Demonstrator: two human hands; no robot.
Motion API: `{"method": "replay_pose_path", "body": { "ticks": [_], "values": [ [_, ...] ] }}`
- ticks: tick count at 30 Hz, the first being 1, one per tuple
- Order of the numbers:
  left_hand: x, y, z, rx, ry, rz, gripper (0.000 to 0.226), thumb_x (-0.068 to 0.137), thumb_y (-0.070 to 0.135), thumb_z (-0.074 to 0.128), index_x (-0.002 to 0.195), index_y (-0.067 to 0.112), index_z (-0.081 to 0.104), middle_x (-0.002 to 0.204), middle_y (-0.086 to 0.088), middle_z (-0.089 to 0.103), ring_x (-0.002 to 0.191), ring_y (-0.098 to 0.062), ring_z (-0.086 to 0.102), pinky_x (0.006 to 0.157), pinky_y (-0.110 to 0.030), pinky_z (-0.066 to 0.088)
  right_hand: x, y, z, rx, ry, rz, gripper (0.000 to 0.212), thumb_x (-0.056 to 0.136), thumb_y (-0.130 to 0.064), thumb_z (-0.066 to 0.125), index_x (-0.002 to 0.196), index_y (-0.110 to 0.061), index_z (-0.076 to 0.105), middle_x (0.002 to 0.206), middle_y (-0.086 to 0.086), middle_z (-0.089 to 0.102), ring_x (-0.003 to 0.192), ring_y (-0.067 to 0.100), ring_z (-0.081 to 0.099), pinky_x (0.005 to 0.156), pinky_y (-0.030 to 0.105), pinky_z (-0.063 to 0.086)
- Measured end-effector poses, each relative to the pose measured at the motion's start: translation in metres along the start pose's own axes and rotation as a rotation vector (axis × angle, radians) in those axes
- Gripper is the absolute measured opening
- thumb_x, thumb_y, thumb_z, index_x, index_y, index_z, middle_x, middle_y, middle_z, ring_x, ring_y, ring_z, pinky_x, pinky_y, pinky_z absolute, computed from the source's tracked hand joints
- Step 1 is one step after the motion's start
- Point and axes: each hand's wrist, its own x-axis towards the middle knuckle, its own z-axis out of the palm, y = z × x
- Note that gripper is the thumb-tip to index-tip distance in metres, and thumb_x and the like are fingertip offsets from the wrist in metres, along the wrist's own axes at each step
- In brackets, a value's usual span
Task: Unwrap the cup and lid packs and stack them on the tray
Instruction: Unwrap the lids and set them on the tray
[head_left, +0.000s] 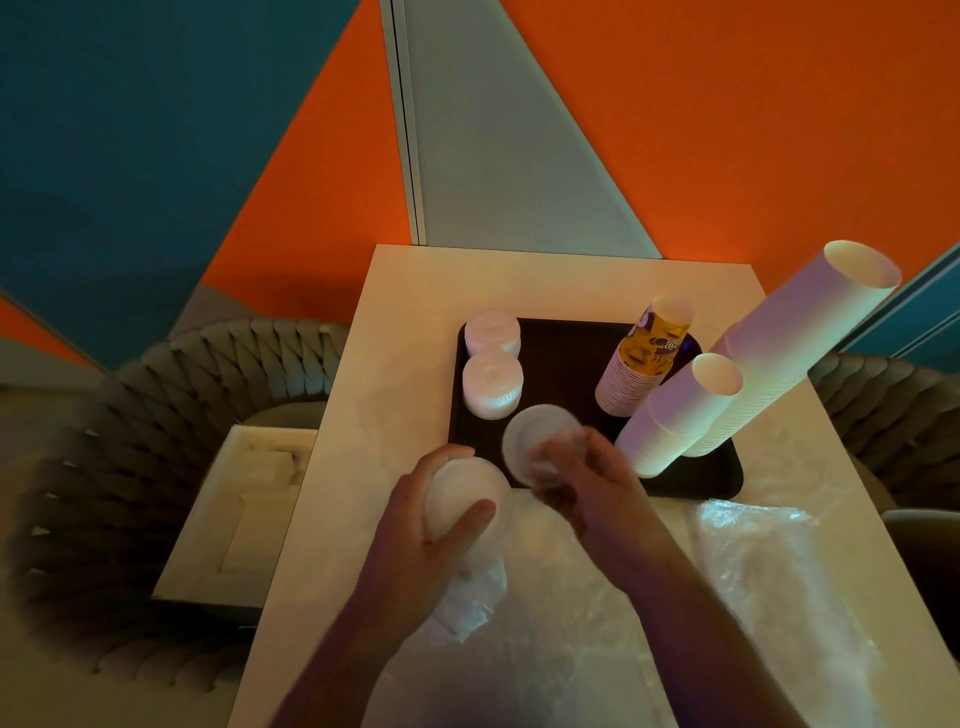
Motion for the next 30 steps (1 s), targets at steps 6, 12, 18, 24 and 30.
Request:
{"method": "replay_pose_path", "body": {
  "ticks": [6, 12, 18, 24, 30],
  "values": [
    [0.001, -0.008, -0.005, 0.010, 0.021, -0.015, 0.048, 0.084, 0.044, 0.073, 0.108, 0.075, 0.045, 0.121, 0.025, 0.053, 0.104, 0.011, 0.052, 0.068, -0.013, 0.054, 0.050, 0.008, -0.028, -0.614, 0.186, -0.403, 0.026, 0.108, -0.019, 0.046, 0.122, -0.033, 0.064, 0.115, -0.019, 0.067, 0.108, -0.008, 0.061, 0.090, 0.012, 0.047],
    [0.000, -0.013, -0.014, 0.015, 0.024, -0.072, 0.047, 0.083, 0.051, 0.072, 0.113, 0.072, 0.042, 0.120, 0.035, 0.049, 0.111, 0.002, 0.053, 0.071, -0.017, 0.056, 0.102, 0.050, -0.054, -1.170, 0.126, -0.593, 0.036, 0.103, -0.007, 0.051, 0.134, -0.021, 0.065, 0.125, 0.003, 0.064, 0.112, 0.014, 0.058, 0.089, 0.029, 0.051],
    [0.001, -0.013, -0.020, -0.011, 0.044, -0.105, 0.044, 0.087, 0.045, 0.073, 0.116, 0.065, 0.045, 0.119, 0.034, 0.050, 0.110, -0.003, 0.054, 0.066, -0.019, 0.056, 0.104, 0.078, -0.061, -1.403, 0.108, -0.382, 0.045, 0.092, -0.028, 0.072, 0.135, -0.019, 0.062, 0.145, 0.006, 0.053, 0.130, 0.029, 0.050, 0.098, 0.039, 0.049],
    [0.000, -0.011, -0.020, -0.016, 0.044, -0.115, 0.046, 0.089, 0.032, 0.071, 0.116, 0.059, 0.044, 0.121, 0.027, 0.048, 0.106, -0.007, 0.055, 0.057, -0.010, 0.051, 0.093, 0.079, -0.057, -1.396, 0.138, -0.390, 0.044, 0.088, -0.026, 0.075, 0.131, -0.018, 0.066, 0.142, 0.006, 0.055, 0.127, 0.031, 0.052, 0.096, 0.040, 0.051],
    [-0.001, -0.014, -0.017, 0.013, 0.029, -0.104, 0.044, 0.088, 0.042, 0.071, 0.117, 0.062, 0.046, 0.124, 0.027, 0.049, 0.110, -0.008, 0.055, 0.063, -0.012, 0.053, 0.085, 0.068, -0.047, -1.431, 0.164, -0.343, 0.043, 0.090, -0.031, 0.073, 0.130, -0.021, 0.065, 0.145, 0.005, 0.053, 0.128, 0.029, 0.050, 0.102, 0.046, 0.047]
  ]
}}
